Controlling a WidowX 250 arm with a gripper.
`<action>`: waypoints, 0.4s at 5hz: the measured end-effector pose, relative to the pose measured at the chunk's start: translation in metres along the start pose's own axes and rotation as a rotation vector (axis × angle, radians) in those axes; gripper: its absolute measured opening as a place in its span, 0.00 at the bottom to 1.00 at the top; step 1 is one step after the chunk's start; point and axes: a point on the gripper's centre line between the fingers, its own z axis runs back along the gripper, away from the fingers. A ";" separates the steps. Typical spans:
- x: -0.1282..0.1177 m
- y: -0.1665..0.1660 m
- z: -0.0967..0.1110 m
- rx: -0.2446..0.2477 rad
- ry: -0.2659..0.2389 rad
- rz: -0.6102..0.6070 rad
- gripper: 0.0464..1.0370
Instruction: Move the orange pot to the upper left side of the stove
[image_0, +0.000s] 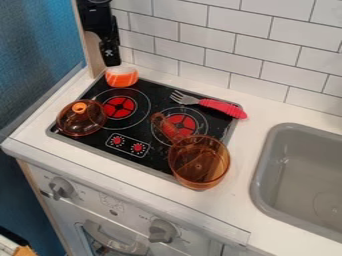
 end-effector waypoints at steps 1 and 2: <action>0.001 0.011 -0.024 0.054 -0.010 0.001 0.96; 0.001 0.022 -0.030 0.058 -0.007 0.010 0.96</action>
